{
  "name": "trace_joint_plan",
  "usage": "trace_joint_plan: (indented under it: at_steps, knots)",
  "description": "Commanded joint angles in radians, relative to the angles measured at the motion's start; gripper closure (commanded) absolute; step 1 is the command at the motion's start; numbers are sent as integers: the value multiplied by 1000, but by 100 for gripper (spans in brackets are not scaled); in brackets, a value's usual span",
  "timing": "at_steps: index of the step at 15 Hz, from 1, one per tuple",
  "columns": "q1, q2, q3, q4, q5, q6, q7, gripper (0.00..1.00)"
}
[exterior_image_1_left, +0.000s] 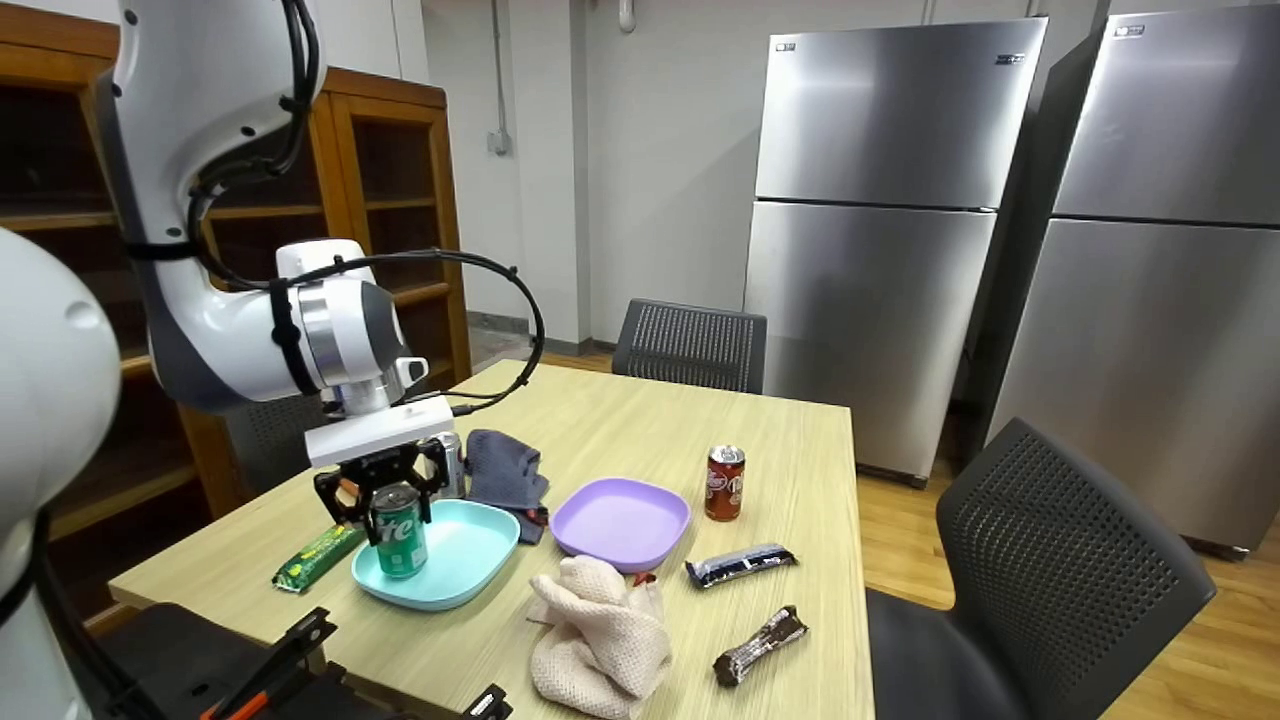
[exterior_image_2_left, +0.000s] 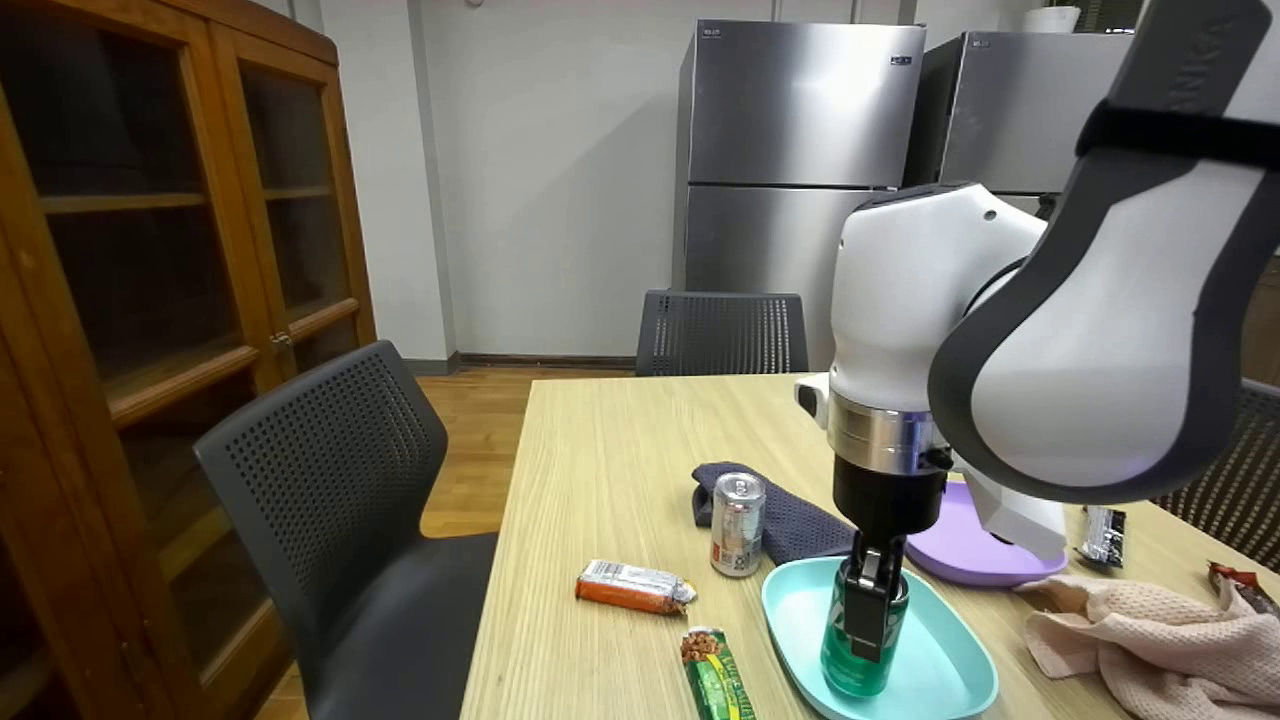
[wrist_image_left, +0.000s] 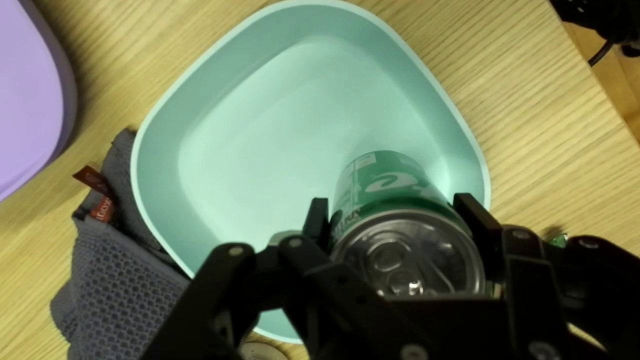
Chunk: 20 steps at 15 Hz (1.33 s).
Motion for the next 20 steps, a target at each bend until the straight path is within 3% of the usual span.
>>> trace_joint_plan:
  at_steps: [1, 4, 11, 14, 18, 20]
  knots:
    - [46, 14, -43, 17, -40, 17, 50, 11]
    - [46, 2, -44, 10, -23, 19, 30, 0]
    - [-17, -60, -1, -20, 33, 7, -34, 0]
    - [-64, -91, 39, -31, 82, 3, -84, 0]
    - [-184, -119, 141, -34, 164, -3, -152, 0]
    - [-207, -136, 147, -24, 195, -23, -141, 0]
